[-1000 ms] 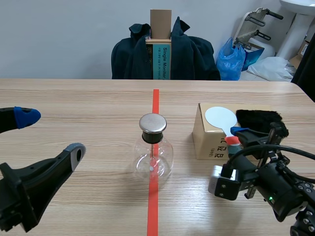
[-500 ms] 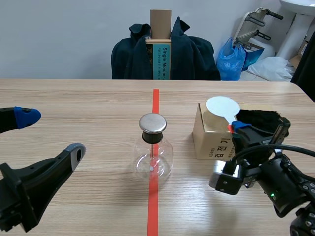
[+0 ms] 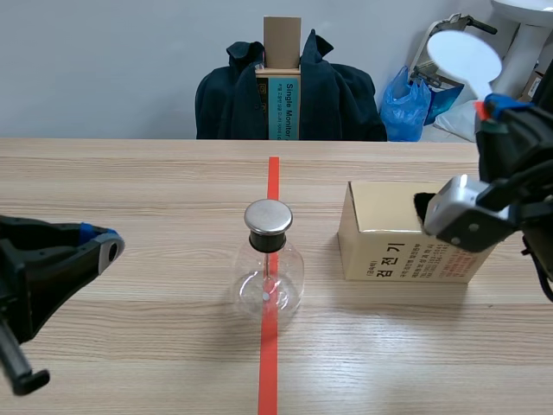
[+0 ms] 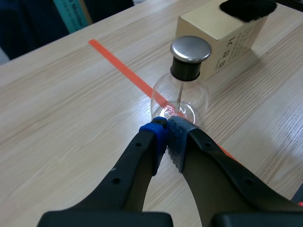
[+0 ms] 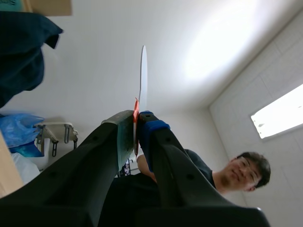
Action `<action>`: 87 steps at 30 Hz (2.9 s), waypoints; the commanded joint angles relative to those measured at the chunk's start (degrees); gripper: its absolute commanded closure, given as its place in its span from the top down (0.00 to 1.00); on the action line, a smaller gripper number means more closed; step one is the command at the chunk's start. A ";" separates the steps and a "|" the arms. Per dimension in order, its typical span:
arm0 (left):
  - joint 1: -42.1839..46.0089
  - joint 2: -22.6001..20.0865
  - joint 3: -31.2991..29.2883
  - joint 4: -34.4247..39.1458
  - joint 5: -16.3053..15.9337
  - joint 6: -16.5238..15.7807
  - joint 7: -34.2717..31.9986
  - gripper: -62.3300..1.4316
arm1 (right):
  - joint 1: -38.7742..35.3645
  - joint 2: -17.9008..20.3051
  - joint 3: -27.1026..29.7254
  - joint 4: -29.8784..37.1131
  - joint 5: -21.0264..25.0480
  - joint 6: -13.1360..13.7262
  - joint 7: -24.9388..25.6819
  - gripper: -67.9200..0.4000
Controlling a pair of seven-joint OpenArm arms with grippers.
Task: Do the electroscope experiment.
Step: 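Bring the plate to the electroscope and point at the metal foil, then move the plate toward and away from the electroscope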
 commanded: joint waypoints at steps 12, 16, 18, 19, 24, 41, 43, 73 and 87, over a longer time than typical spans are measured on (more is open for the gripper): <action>-24.30 -2.58 13.66 -32.74 3.17 -11.02 -11.96 0.07 | 0.79 -0.02 2.93 12.28 4.42 -3.17 -5.66 0.02; -30.51 -1.40 20.96 -40.92 6.43 -13.64 -16.57 0.07 | 1.03 -0.02 2.91 13.75 4.61 -3.17 -4.79 0.02; -32.76 -0.39 24.37 -43.54 8.55 -13.94 -18.27 0.07 | 0.98 -0.13 2.82 13.73 4.61 -1.55 -2.91 0.02; -33.81 0.26 25.86 -44.63 9.29 -13.40 -18.82 0.07 | 1.01 -0.35 2.80 13.73 4.57 0.02 -2.21 0.02; -36.81 4.94 29.46 -49.33 11.54 -5.92 -19.71 0.07 | 1.05 -2.12 1.90 13.00 -0.31 8.26 -1.60 0.02; -37.70 8.15 31.36 -51.08 16.50 -2.82 -21.05 0.07 | 3.21 -10.49 -5.90 -3.56 -13.33 11.10 5.97 0.02; -37.70 8.15 31.36 -51.08 16.52 -2.75 -20.98 0.07 | 3.91 -10.86 -6.08 -5.33 -14.58 12.46 6.23 0.02; -37.70 8.15 31.36 -51.06 16.52 -2.78 -21.00 0.07 | 4.52 -8.57 -5.99 -7.82 -14.53 14.10 29.27 0.02; -37.70 8.15 31.36 -51.06 16.52 -2.78 -21.03 0.07 | 4.52 -8.57 -5.99 -7.82 -14.53 13.00 33.46 0.02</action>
